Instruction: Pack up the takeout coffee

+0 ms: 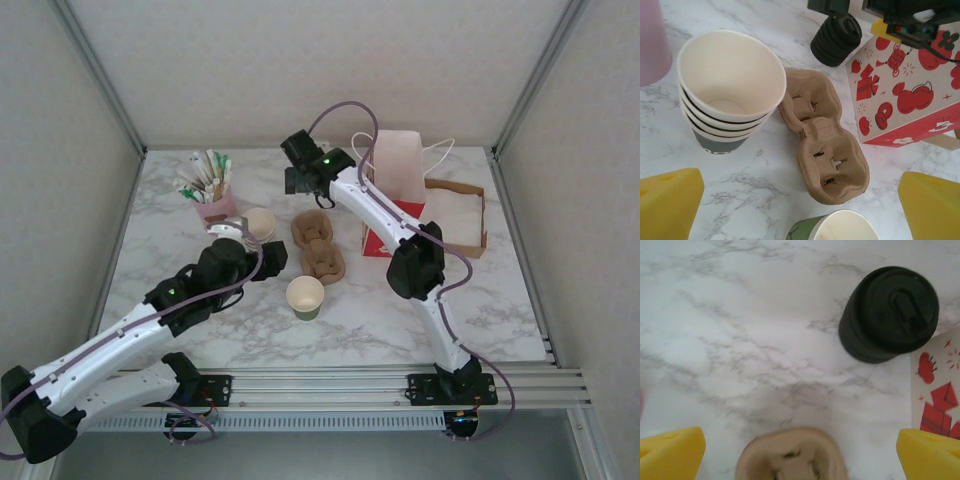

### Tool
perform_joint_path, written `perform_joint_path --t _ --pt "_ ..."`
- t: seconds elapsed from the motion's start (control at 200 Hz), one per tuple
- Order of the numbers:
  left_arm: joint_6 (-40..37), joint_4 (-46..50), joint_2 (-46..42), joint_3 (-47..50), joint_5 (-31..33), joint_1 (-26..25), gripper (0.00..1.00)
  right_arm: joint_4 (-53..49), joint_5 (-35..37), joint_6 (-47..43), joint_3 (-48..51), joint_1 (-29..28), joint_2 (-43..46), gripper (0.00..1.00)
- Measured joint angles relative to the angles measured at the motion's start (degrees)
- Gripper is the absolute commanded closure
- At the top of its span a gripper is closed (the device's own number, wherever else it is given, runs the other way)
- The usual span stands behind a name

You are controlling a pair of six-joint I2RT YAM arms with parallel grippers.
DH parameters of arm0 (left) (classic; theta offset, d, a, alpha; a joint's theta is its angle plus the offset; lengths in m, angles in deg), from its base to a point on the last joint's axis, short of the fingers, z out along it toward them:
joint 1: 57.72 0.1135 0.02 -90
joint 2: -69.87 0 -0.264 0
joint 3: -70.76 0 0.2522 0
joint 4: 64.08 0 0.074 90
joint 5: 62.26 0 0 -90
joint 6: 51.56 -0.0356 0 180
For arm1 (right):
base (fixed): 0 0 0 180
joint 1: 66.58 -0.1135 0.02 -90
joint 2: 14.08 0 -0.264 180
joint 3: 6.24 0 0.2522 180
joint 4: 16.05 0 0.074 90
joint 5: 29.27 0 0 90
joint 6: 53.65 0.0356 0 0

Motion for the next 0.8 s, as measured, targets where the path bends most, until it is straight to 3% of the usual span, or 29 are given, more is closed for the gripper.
perform_joint_path --t 0.285,0.796 --pt "0.2 -0.6 -3.4 0.8 1.7 0.1 0.00 0.8 -1.4 -3.5 -6.6 7.2 -8.3 0.01" --pt "0.2 -2.3 -1.6 0.8 1.7 0.3 0.00 3.2 -1.5 -9.4 -14.3 10.4 -14.7 0.01"
